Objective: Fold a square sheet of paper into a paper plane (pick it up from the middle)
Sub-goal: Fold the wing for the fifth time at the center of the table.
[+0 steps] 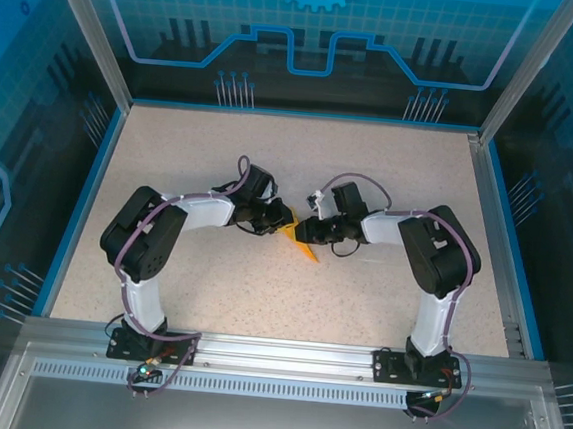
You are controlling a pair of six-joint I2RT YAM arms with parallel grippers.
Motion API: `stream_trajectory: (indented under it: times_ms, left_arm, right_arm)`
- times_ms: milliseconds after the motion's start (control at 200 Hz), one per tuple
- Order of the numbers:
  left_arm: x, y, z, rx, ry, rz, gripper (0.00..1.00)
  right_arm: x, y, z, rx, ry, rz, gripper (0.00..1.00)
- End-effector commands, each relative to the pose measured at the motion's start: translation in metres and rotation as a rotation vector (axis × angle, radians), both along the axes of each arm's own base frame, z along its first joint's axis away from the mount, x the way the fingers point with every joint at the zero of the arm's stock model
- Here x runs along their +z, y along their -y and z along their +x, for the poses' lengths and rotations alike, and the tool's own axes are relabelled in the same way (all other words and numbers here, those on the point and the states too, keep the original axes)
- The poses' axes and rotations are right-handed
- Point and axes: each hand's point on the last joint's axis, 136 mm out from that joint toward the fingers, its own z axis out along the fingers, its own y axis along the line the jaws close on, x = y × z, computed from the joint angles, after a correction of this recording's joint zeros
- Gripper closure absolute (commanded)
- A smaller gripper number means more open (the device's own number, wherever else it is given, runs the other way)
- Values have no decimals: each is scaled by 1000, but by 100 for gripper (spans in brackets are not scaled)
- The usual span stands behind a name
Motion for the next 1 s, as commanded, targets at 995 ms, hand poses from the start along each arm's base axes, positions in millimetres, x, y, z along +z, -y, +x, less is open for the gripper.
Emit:
stream_trajectory:
  times_ms: [995]
  left_arm:
    - [11,3,-6,-42,19,2,80]
  right_arm:
    - [-17,6,-9,-18,-140,19,88]
